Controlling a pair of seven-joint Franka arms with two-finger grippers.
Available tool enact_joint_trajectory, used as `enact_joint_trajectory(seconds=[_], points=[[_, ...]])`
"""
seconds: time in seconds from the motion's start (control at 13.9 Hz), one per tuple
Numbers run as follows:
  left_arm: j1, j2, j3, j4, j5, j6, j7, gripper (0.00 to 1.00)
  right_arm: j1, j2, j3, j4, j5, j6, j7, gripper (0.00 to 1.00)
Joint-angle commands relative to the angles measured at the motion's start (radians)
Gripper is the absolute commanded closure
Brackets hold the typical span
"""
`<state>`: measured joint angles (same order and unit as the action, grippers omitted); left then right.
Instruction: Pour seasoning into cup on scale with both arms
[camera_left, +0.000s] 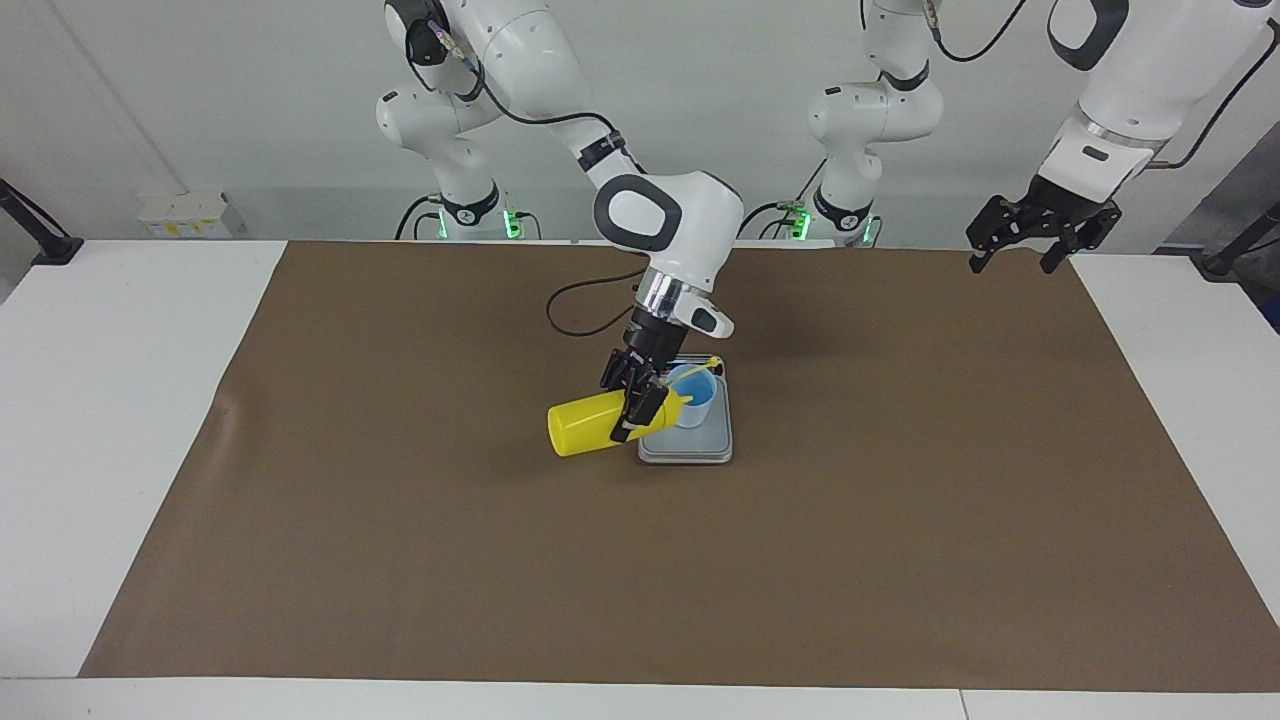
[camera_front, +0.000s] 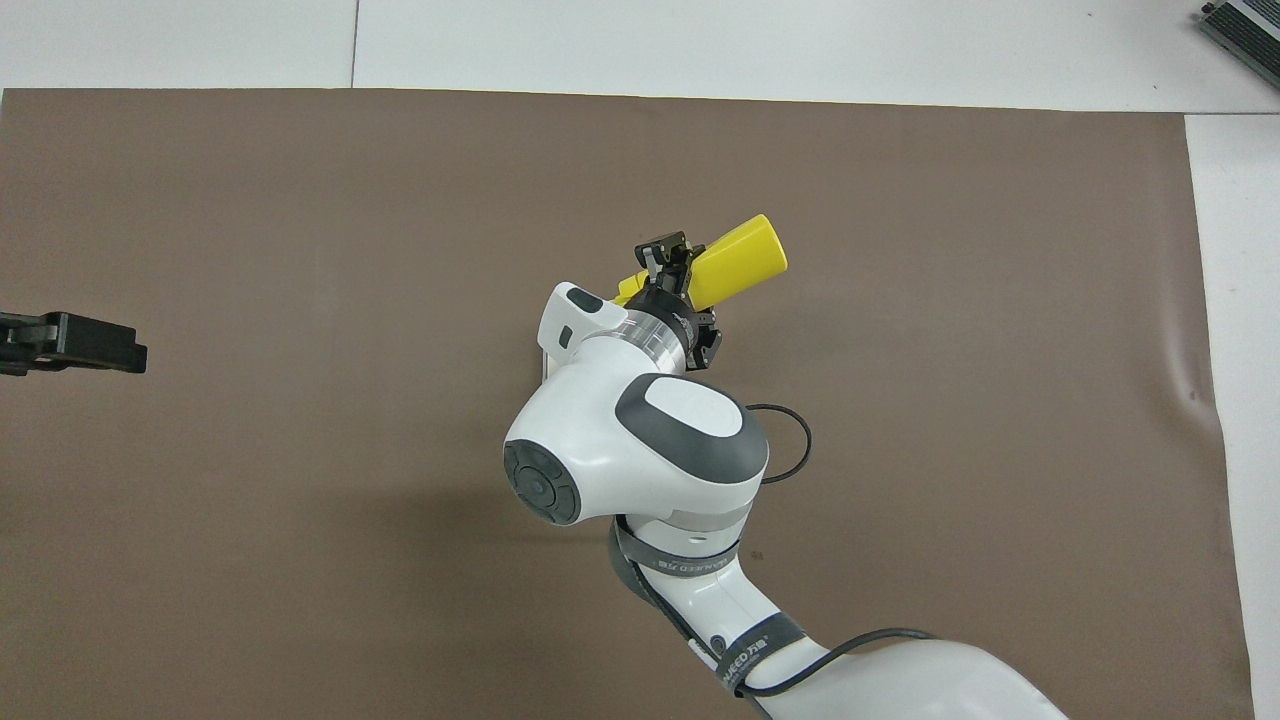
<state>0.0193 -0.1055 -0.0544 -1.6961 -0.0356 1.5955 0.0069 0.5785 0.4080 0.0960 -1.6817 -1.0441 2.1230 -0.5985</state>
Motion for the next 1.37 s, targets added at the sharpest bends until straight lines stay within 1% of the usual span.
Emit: enact_joint_trajectory(seconds=[0.0,0.07,0.22,0.5,0.65,1.08,1.3], points=[[0.013,-0.031,-0.005,-0.033,-0.012,0.009,-0.008,0.0,0.026,-0.015,-0.001,-0.012,-0.039,-0.043,-0.05,1.0],[0.011,-0.031,-0.005,-0.033,-0.012,0.008,-0.008,0.0,0.03,-0.024,-0.001,-0.03,-0.049,-0.052,-0.05,1.0],[0.011,-0.031,-0.005,-0.033,-0.012,0.009,-0.008,0.0,0.038,-0.034,-0.001,-0.045,-0.114,-0.061,-0.055,1.0],[0.011,-0.031,-0.005,-0.033,-0.012,0.008,-0.008,0.0,0.04,-0.052,-0.002,-0.082,-0.175,-0.063,-0.093,1.0],[0.011,-0.031,-0.005,-0.033,-0.012,0.008,-0.008,0.0,0.038,-0.055,-0.001,-0.088,-0.229,-0.086,-0.093,1.0],[0.013,-0.031,-0.005,-0.033,-0.012,0.008,-0.008,0.0,0.038,-0.054,-0.001,-0.087,-0.231,-0.077,-0.073,1.0],[0.011,-0.03,-0.005,-0.033,-0.012,0.008,-0.008,0.0,0.04,-0.054,0.001,-0.087,-0.226,-0.091,-0.012,1.0]])
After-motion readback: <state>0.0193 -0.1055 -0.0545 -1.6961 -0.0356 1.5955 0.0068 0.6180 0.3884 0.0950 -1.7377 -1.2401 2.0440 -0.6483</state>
